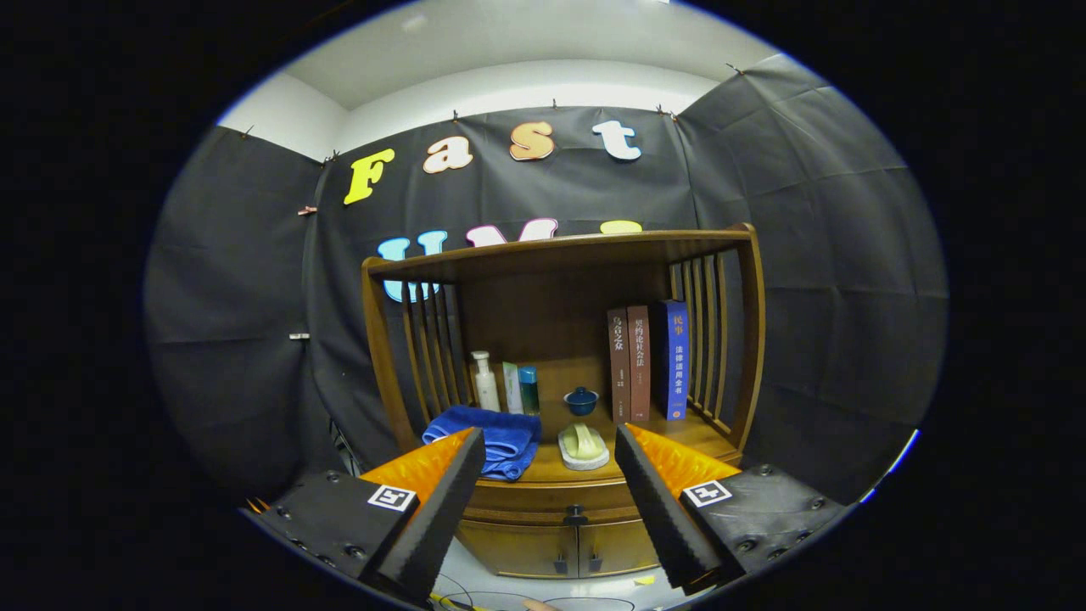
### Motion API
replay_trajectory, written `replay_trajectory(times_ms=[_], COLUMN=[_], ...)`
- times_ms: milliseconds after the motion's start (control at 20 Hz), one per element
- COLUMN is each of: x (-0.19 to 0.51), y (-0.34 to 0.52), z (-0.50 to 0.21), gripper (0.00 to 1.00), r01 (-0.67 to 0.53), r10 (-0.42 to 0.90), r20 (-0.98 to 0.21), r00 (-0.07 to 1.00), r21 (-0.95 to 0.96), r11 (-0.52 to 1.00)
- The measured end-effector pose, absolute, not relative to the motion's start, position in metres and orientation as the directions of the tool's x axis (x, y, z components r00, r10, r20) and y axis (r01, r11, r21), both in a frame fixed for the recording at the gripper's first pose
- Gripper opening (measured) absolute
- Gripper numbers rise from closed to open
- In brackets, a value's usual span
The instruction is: Pull open the drawer, take out the items inside it, and place them on the countertop above the cabinet.
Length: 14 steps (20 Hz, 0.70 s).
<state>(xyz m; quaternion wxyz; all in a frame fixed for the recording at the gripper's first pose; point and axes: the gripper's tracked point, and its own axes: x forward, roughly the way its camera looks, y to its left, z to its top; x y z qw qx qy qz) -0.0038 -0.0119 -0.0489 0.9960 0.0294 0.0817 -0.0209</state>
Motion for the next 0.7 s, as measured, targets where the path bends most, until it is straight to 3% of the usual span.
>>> replay_trajectory(times_ms=[700], x=[-0.0134], y=[-0.0129], z=[-0.0513], gripper=[0.99], r01=[0.042], r10=[-0.032], r20=[-0.177], r00=[0.984], r21=[0.053], r11=[0.998])
